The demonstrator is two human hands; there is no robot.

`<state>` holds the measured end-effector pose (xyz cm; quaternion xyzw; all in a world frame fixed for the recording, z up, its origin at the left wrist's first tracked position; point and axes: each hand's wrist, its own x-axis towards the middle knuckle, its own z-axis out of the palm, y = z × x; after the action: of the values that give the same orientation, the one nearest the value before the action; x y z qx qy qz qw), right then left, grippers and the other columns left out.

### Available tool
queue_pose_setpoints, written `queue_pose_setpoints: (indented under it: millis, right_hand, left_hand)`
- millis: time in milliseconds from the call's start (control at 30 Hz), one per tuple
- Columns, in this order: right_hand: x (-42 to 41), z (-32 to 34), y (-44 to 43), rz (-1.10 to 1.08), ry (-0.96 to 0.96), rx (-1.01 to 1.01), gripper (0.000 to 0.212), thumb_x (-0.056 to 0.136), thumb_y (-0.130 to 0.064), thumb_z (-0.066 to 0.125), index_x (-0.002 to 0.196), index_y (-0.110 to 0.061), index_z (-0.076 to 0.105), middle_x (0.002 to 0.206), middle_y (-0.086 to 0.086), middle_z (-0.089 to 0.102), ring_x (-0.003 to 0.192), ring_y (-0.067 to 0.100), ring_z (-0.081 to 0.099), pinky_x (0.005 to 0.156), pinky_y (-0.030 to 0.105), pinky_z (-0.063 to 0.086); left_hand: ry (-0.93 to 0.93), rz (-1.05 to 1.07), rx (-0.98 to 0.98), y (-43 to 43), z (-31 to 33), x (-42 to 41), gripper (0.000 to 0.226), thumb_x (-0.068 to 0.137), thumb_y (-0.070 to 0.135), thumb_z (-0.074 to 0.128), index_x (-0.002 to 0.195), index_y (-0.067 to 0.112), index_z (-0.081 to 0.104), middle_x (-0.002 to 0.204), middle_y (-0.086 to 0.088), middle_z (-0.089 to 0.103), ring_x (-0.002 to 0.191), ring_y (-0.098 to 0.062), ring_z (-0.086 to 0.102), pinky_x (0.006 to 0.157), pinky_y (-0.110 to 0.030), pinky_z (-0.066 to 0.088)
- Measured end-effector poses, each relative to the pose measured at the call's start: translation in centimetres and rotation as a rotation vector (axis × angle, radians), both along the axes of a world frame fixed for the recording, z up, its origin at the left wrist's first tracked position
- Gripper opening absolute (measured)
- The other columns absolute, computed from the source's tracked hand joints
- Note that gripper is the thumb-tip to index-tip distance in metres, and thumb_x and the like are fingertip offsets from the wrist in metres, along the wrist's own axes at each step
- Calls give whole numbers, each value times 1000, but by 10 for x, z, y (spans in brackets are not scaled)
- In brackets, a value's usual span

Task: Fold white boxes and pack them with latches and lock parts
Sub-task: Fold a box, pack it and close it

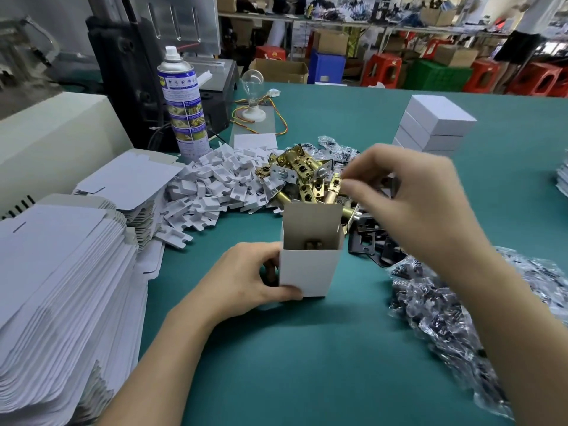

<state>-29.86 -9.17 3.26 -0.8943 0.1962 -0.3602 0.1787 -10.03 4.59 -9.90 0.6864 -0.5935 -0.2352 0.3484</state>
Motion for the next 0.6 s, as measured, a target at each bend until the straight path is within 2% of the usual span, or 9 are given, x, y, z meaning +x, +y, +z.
queue_pose_setpoints:
  millis: [33, 100, 167, 267, 333, 433, 500, 600]
  right_hand:
    - [-1, 0, -7, -42, -44, 32, 5, 90, -20, 79, 91, -24, 76, 79, -16, 72, 76, 9, 68, 69, 15, 50]
    - [-4, -4, -19, -110, -29, 73, 3, 89, -23, 80, 87, -24, 77, 74, -16, 72, 73, 6, 67, 65, 11, 47]
    - [-4, -13, -26, -152, 40, 99, 4, 89, -27, 79, 87, -23, 78, 72, -15, 71, 71, 6, 65, 64, 14, 48]
    - [-4, -29, -31, -179, 146, 136, 16, 95, -35, 71, 81, -26, 76, 64, -14, 68, 61, 3, 61, 60, 30, 47]
    - [-3, -37, -31, -186, 189, 158, 30, 99, -41, 63, 74, -27, 73, 61, -16, 66, 54, 2, 57, 55, 28, 38]
    - [-1, -43, -31, -208, 248, 221, 44, 102, -48, 54, 68, -27, 73, 63, -22, 68, 53, 5, 59, 56, 29, 44]
    - [0, -45, -33, -204, 312, 221, 38, 102, -44, 56, 73, -29, 74, 64, -20, 69, 54, 5, 62, 60, 30, 49]
    - [2, -45, -36, -155, 341, 218, 13, 100, -29, 65, 100, -28, 78, 78, -17, 74, 77, 3, 68, 77, 32, 55]
  left_hand:
    - [-4, 1, 0, 0, 0, 0, 37, 66, 60, 81, 100, 58, 68, 88, 22, 68, 78, -11, 63, 68, -22, 50]
    - [-5, 3, 10, 0, 0, -1, 38, 65, 60, 81, 100, 54, 68, 89, 20, 69, 80, -11, 64, 71, -25, 53]
    - [-1, 6, 28, 0, 0, -2, 41, 62, 64, 79, 100, 53, 69, 91, 17, 71, 82, -11, 65, 75, -34, 57]
    - [25, 9, 39, 0, 1, -2, 38, 61, 65, 78, 97, 57, 68, 92, 15, 72, 82, -12, 65, 78, -40, 58]
    - [32, 5, 36, 0, 1, -2, 38, 61, 65, 79, 98, 57, 68, 93, 14, 72, 83, -13, 65, 79, -42, 59]
    - [29, 7, 36, 0, 1, -2, 41, 62, 64, 80, 100, 54, 69, 94, 12, 73, 85, -15, 67, 79, -44, 59]
    - [29, 7, 41, -1, 1, -3, 43, 61, 64, 80, 102, 52, 70, 94, 12, 73, 84, -15, 67, 79, -44, 59]
    - [32, 7, 43, -1, 0, -3, 46, 61, 63, 80, 103, 47, 70, 94, 12, 73, 84, -15, 66, 79, -45, 58]
